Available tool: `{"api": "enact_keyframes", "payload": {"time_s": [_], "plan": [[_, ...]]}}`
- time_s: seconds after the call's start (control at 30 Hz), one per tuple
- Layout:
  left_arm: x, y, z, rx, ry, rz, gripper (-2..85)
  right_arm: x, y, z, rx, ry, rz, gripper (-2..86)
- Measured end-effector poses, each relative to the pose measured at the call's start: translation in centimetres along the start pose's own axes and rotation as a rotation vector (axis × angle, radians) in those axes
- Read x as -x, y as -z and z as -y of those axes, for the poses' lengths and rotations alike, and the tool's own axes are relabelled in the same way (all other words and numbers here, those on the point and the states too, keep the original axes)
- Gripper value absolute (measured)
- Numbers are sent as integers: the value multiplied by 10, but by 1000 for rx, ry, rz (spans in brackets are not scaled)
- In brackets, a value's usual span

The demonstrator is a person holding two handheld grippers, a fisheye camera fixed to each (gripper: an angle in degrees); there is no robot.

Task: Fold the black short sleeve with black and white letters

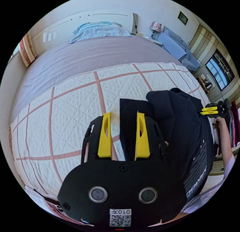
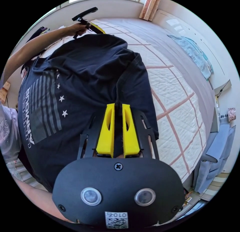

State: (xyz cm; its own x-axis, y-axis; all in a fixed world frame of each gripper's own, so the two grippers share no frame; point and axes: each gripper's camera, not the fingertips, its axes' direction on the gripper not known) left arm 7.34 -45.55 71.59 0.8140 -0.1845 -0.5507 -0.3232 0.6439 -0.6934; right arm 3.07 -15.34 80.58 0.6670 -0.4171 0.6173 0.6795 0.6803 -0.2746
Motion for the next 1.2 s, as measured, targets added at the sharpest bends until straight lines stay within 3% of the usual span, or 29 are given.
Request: {"api": "enact_keyframes", "payload": {"time_s": [0.1,0.2,0.27,0.4,0.5,0.57,0.67,0.9,1.2], "plan": [[-5,0,9,-22,-46,-61,113,1,4,7,1,16,-17,40],[-23,7,16,-2,-126,36,57,-8,3,9,46,-55,-75,38],[-27,20,24,-23,-197,-98,20,-21,3,9,85,-125,-103,37],[-9,52,41,-107,-103,-172,3,-61,15,7,90,-311,-139,35],[6,84,51,-211,28,-110,0,-92,24,4,73,-470,-156,35],[9,106,60,-244,139,81,-1,-108,29,1,79,-588,-254,34],[-1,119,74,-277,175,200,-2,-123,42,-1,23,-745,-368,33],[-15,74,81,-206,202,338,-2,-93,12,29,77,-671,-658,33],[-11,22,71,-125,187,350,-2,-91,-37,9,93,-697,-483,26]]}}
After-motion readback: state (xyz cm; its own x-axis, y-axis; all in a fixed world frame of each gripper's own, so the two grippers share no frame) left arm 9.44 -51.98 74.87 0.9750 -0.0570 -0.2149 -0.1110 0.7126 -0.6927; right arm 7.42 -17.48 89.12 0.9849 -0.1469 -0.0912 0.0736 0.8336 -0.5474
